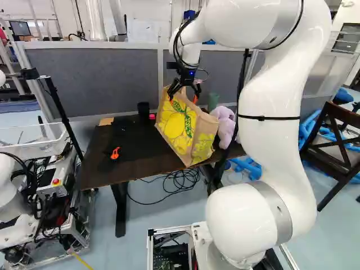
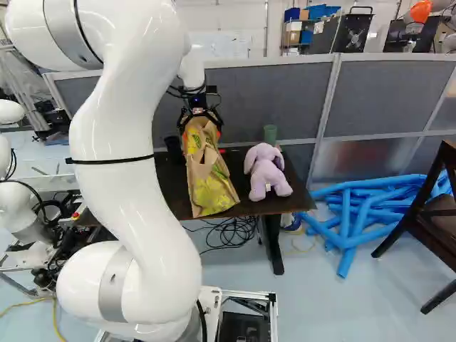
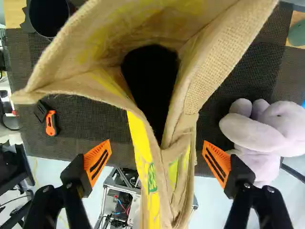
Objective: Pick up the bag on the ground and place it on the table
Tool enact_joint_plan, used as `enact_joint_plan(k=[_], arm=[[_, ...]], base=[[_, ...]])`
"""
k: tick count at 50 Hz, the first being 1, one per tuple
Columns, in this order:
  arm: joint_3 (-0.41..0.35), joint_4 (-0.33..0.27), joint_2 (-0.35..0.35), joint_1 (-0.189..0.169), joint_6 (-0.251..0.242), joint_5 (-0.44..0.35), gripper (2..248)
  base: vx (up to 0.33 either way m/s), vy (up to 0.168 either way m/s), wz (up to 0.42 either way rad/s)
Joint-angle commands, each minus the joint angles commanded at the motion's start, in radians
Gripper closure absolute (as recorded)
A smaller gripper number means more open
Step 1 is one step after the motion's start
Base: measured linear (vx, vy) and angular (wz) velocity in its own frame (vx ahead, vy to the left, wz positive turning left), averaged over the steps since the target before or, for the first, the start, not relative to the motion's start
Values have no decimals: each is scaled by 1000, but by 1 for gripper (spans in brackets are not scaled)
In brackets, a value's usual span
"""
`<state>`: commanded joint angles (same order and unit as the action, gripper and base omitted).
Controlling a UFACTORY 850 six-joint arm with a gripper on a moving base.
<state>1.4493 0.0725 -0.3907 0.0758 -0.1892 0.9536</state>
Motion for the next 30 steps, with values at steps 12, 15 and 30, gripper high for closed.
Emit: enact_joint_plan(k=[12,15,30], arm=[[-2,0,32,0,0,50,3],[-2,0,40,0,0,70,3],[2,0,77,0,0,172,3]], base=[[0,0,0],[0,0,0],[0,0,0]])
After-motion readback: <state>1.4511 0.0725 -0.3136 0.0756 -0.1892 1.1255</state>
